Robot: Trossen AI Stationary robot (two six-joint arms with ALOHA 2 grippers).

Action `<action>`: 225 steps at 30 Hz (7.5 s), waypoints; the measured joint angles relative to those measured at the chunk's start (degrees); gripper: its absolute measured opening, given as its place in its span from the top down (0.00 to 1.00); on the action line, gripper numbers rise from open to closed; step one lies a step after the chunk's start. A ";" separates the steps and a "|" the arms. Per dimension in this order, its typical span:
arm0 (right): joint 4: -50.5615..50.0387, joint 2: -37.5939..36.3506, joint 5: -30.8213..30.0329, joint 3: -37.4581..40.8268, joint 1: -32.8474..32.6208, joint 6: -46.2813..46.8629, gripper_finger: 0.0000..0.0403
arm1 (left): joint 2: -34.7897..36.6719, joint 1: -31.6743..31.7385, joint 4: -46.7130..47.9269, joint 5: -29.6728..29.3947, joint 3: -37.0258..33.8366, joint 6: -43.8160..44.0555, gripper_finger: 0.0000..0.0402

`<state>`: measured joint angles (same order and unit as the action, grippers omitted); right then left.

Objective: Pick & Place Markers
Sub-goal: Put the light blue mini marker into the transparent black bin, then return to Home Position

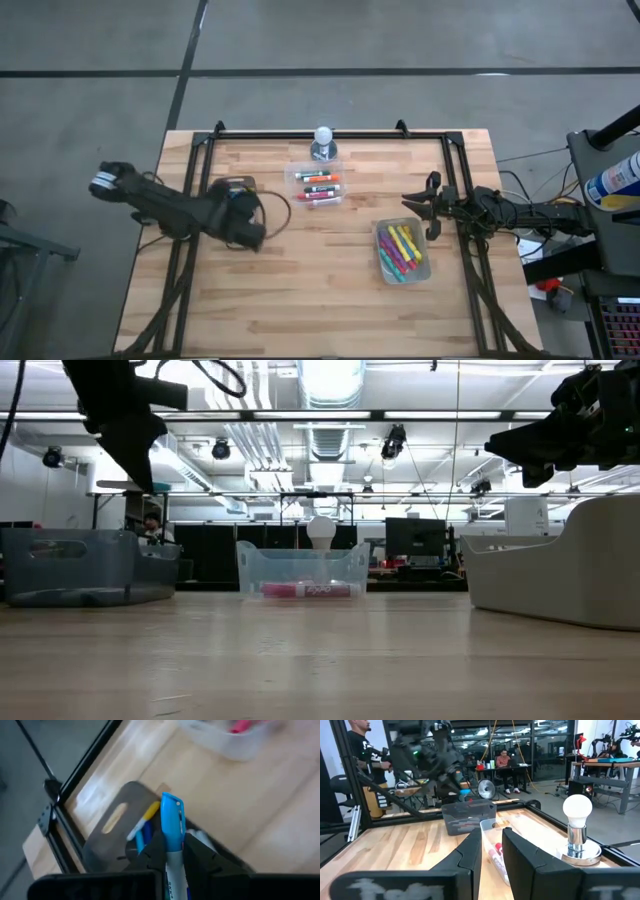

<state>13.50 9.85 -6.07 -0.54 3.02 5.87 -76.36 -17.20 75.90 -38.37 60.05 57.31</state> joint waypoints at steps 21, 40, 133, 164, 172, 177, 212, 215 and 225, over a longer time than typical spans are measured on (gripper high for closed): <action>0.00 0.00 0.00 0.01 -0.01 0.01 0.83 | 14.45 13.41 -20.72 14.55 -20.12 -10.02 0.86; -0.02 0.00 0.00 -0.01 -0.01 0.00 0.83 | 14.58 13.21 -19.98 16.69 -15.38 -21.40 0.68; 0.00 0.00 0.00 -0.01 -0.01 0.05 0.83 | 71.67 -3.18 -75.67 37.35 -59.39 -56.86 1.00; 0.00 -0.01 0.00 -0.02 0.01 0.00 0.83 | 71.66 -3.20 -76.29 37.15 -59.36 -56.84 1.00; -0.02 0.00 0.00 0.01 -0.01 0.07 0.83 | 71.65 -3.18 -76.35 37.15 -59.36 -56.84 1.00; 0.00 0.00 0.00 0.00 0.01 0.07 0.83 | 71.65 -3.16 -76.37 37.15 -59.36 -56.84 1.00; 0.00 0.00 0.00 0.00 -0.01 0.06 0.83 | 71.65 -3.22 -76.48 37.20 -59.36 -56.84 1.00; -0.02 0.00 0.00 -0.02 -0.01 0.04 0.83 | 71.65 -3.22 -76.48 37.20 -59.36 -56.84 1.00; -0.01 -0.01 0.00 0.01 0.00 0.04 0.83 | 71.65 -3.20 -76.48 37.22 -59.36 -56.84 1.00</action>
<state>13.49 9.84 -6.07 -0.54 3.02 5.91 -4.71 -20.40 -0.58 -1.15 0.69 0.47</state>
